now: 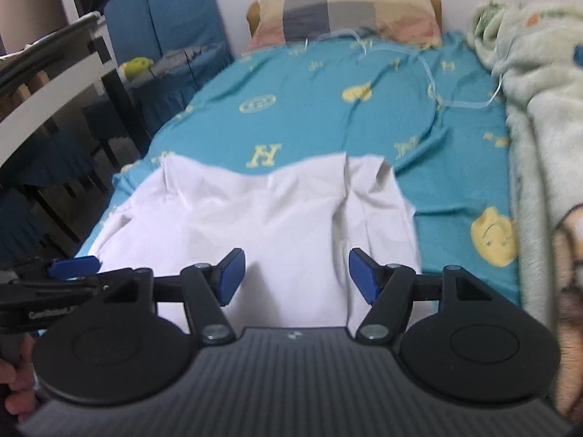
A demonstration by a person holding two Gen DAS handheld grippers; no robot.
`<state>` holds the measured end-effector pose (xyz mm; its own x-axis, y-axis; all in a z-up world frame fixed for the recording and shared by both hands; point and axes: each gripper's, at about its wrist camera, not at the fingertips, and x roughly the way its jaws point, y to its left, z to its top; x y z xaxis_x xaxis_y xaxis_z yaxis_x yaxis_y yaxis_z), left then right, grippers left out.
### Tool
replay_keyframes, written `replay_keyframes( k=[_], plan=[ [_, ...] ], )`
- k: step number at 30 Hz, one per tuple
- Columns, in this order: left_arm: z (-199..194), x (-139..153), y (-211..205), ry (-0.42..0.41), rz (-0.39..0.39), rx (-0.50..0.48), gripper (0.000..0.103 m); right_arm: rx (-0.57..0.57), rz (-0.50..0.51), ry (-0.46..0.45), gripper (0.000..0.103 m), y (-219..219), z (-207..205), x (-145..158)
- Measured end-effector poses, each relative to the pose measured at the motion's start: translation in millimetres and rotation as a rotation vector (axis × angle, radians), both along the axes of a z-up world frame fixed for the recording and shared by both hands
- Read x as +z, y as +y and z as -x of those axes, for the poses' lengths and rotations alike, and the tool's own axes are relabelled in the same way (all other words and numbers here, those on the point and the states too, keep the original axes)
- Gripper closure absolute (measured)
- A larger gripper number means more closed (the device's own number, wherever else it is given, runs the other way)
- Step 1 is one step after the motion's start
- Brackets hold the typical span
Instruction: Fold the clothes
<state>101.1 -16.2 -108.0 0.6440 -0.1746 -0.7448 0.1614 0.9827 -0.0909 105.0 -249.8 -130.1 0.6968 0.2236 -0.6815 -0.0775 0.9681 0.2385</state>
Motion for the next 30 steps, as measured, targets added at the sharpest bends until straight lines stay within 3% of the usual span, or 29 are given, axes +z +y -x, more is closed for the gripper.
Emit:
replay_keyframes(
  k=[5, 9, 12, 24, 27, 30],
  plan=[
    [3, 0, -3, 0.018, -0.009, 0.012, 0.036, 0.026, 0.006, 0.042, 0.037, 3, -7, -15],
    [11, 12, -1, 0.072, 0.062, 0.027, 0.029, 0.002, -0.067, 0.051, 0.037, -7, -7, -15],
    [15, 12, 9, 0.169, 0.209, 0.063, 0.023, -0.027, -0.131, 0.058, 0.039, -17, -6, -12],
    [4, -42, 55, 0.511, 0.684, 0.356, 0.022, -0.171, -0.531, 0.051, 0.037, -64, 11, 12],
    [0, -55, 69, 0.49, 0.805, 0.434, 0.025, -0.181, -0.657, 0.097, 0.037, -70, 18, 8],
    [-4, -62, 79, 0.469, 0.891, 0.482, 0.038, -0.163, -0.801, 0.152, 0.037, -68, 25, 0]
  ],
)
